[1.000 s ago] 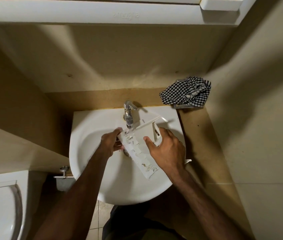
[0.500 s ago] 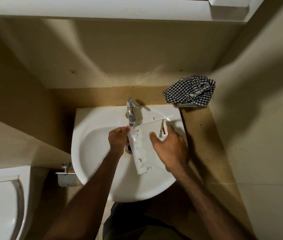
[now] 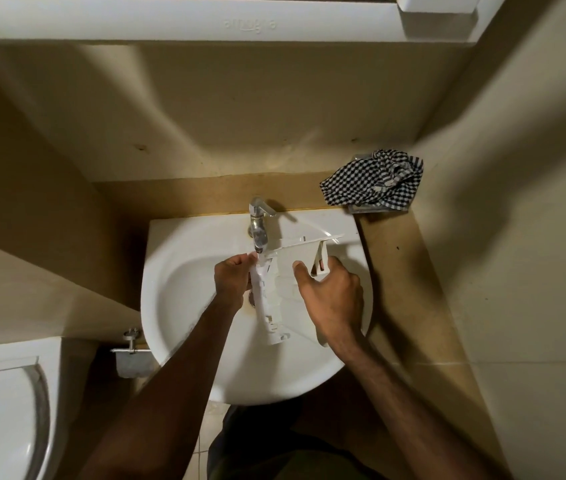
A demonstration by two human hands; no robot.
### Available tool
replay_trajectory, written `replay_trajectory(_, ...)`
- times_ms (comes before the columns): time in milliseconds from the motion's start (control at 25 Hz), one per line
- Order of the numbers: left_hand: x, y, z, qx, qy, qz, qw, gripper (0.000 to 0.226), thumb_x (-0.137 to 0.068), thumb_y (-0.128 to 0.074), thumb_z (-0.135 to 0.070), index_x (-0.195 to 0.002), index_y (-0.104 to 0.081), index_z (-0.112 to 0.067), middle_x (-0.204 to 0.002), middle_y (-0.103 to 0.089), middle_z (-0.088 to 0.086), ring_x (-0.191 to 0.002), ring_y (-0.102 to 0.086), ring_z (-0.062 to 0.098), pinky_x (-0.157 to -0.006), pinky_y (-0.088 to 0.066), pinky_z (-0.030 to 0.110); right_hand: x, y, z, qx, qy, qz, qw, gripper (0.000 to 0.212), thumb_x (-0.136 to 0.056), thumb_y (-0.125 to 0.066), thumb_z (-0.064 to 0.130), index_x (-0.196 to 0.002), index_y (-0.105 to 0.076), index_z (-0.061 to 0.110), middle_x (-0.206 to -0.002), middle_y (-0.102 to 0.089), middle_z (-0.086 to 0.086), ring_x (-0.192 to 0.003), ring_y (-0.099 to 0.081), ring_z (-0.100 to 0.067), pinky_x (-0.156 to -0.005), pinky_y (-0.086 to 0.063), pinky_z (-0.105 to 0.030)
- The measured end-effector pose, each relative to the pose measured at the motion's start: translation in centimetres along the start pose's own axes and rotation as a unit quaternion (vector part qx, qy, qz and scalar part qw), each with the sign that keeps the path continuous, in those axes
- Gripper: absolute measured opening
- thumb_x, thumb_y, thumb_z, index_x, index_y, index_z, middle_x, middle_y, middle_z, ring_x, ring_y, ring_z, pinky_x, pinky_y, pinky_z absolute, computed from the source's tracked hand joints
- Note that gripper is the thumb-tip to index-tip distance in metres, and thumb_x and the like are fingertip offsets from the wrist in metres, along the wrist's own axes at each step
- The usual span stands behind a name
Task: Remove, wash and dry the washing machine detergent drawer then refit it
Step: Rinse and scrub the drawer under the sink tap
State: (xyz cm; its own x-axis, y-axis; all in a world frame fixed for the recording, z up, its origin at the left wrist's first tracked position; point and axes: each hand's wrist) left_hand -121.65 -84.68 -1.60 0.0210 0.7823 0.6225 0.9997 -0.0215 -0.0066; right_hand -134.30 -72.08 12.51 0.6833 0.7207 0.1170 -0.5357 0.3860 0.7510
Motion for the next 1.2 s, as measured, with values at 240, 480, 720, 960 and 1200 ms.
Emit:
replay_trajectory(240, 1.6, 0.7, 1.7, 0.004, 0.019, 0.110, 0.994, 0.024, -0.103, -0.050, -0.017, -0.111, -0.072, -0.010, -0.107, -0.075, 0.019, -0.090, -0.068, 0.035, -0.087, -0.055, 0.051, 0.6, -0.4, -0.2, 0.015, 0.016, -0.014, 1.000, 0.041, -0.088, -0.068, 0.057, -0.091, -0.064, 0.016, -0.085, -0.072, -0.002, -0.080, -0.066, -0.026, -0.070, -0.043, -0.031)
replay_trajectory(480, 1.6, 0.9, 2.2, -0.019, -0.026, 0.046, 0.998, 0.019, -0.095, -0.071, -0.021, -0.095, -0.077, -0.004, -0.096, -0.075, 0.025, -0.076, -0.069, 0.033, -0.083, -0.058, 0.058, 0.7, -0.7, 0.2, -0.006, -0.008, -0.034, 0.999, 0.040, -0.086, -0.065, 0.061, -0.084, -0.059, 0.021, -0.080, -0.071, 0.000, -0.078, -0.068, -0.025, -0.075, -0.056, -0.037)
replay_trajectory(720, 1.6, 1.0, 2.3, -0.043, 0.009, 0.089, 0.995, 0.012, -0.099, -0.066, -0.020, -0.102, -0.076, -0.016, -0.096, -0.079, 0.009, -0.089, -0.075, 0.030, -0.077, -0.063, 0.041, 1.1, -1.0, 0.2, -0.005, -0.014, -0.039, 0.999, 0.041, -0.086, -0.066, 0.061, -0.086, -0.060, 0.020, -0.081, -0.070, 0.000, -0.077, -0.067, -0.024, -0.075, -0.056, -0.037)
replay_trajectory(960, 1.0, 1.1, 1.0, -0.033, -0.008, 0.074, 0.997, 0.033, -0.088, -0.077, -0.041, -0.099, -0.078, -0.010, -0.096, -0.078, 0.010, -0.083, -0.073, 0.026, -0.075, -0.063, 0.036, 0.2, -0.9, 0.0, -0.112, -0.091, -0.032, 0.989, 0.044, -0.078, -0.061, 0.066, -0.082, -0.066, 0.022, -0.079, -0.073, 0.007, -0.076, -0.071, -0.020, -0.075, -0.062, -0.042)
replay_trajectory(1200, 1.8, 2.0, 2.6, -0.016, 0.002, 0.125, 0.992, 0.030, -0.096, -0.065, -0.038, -0.111, -0.074, -0.014, -0.106, -0.076, 0.014, -0.091, -0.069, 0.026, -0.075, -0.053, 0.032, 0.6, -1.5, -0.7, -0.239, -0.139, -0.031, 0.960, 0.037, -0.082, -0.076, 0.056, -0.096, -0.074, 0.021, -0.088, -0.077, 0.011, -0.084, -0.074, -0.013, -0.085, -0.061, -0.041)
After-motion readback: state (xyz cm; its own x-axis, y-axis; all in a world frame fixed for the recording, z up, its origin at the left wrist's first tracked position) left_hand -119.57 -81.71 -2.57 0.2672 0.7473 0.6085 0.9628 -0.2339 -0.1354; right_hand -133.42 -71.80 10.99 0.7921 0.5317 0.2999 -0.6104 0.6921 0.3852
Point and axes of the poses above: each hand's wrist, its own x-axis away from the middle knuckle, its own y-axis out of the back of the hand, z = x × y
